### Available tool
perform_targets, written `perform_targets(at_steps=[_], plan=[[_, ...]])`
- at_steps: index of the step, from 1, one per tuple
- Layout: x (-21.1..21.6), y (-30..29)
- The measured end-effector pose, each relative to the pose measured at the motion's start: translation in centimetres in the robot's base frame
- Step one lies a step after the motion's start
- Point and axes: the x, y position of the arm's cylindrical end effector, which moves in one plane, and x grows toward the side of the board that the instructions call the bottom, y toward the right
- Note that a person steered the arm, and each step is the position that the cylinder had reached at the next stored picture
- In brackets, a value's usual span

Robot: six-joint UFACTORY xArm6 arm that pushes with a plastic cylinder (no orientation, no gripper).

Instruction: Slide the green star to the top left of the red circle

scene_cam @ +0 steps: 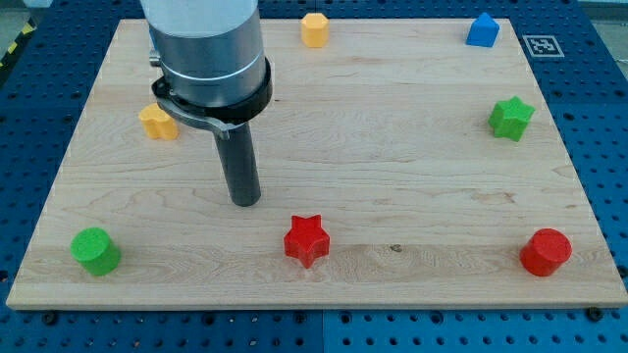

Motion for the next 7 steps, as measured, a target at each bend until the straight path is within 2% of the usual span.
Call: perform_targets(at_steps=[7], plan=[[-1.4,0.0]])
